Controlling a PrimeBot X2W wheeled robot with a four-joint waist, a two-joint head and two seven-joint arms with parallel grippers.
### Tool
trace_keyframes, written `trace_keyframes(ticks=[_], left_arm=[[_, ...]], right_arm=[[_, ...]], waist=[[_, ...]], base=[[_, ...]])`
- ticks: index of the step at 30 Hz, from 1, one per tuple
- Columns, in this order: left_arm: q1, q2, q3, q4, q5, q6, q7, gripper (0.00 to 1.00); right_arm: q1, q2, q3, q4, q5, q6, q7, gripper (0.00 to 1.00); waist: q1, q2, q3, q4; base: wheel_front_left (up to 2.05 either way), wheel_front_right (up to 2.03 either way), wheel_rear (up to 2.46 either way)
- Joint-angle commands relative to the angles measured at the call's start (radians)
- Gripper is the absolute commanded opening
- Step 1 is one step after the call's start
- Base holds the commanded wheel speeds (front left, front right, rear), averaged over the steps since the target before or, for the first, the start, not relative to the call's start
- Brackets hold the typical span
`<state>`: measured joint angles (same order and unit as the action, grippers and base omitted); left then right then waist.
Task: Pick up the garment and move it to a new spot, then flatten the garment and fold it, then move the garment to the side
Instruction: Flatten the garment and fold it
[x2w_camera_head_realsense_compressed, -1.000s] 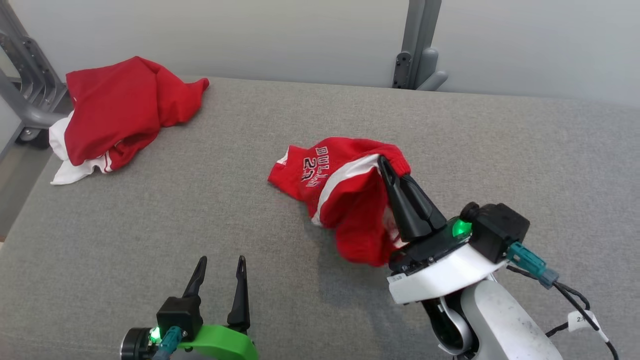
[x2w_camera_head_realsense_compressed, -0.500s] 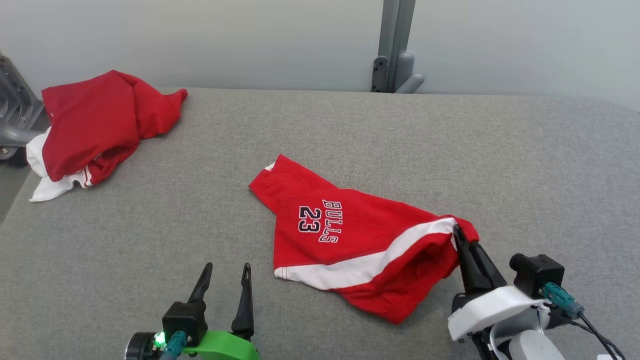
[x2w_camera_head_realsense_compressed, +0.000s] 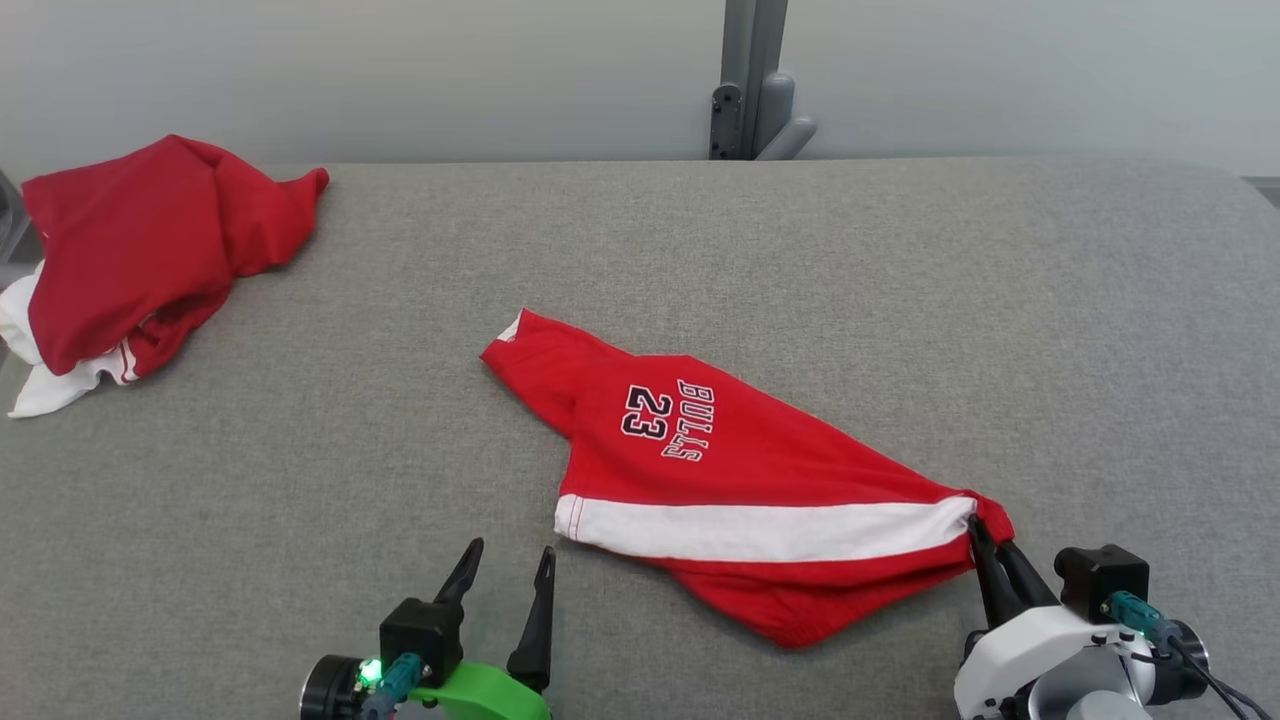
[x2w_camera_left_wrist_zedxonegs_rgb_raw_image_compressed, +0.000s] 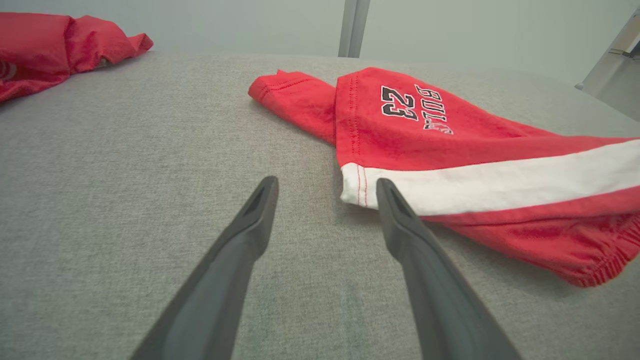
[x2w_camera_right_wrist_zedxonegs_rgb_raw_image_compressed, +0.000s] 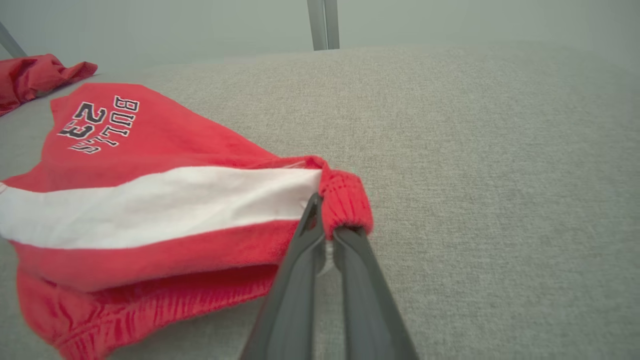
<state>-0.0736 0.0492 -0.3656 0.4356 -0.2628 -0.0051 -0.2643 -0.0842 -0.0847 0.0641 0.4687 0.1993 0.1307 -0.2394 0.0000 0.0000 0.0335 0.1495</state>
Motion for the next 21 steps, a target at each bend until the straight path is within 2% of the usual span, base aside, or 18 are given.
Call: trace_keyframes(ticks=[1, 11, 21], left_arm=[[-0.025, 0.002, -0.007, 0.016, -0.014, -0.006, -0.001, 1.0], [-0.131, 0.003, -0.036, 0.136, -0.037, -0.039, -0.001, 1.0], [-0.248, 0.003, -0.093, 0.311, -0.14, -0.076, -0.001, 1.0]], right_arm=[[-0.013, -0.008, -0.002, 0.013, 0.008, 0.0, -0.01, 0.0], [-0.042, -0.006, 0.015, 0.038, 0.008, 0.0, -0.024, 0.0], [-0.06, -0.001, 0.046, 0.015, 0.012, 0.0, -0.027, 0.0]], waist=[[0.0, 0.0, 0.016, -0.016], [0.0, 0.0, 0.055, -0.072], [0.0, 0.0, 0.086, -0.12]], base=[[0.0, 0.0, 0.0], [0.0, 0.0, 0.0], [0.0, 0.0, 0.0]])
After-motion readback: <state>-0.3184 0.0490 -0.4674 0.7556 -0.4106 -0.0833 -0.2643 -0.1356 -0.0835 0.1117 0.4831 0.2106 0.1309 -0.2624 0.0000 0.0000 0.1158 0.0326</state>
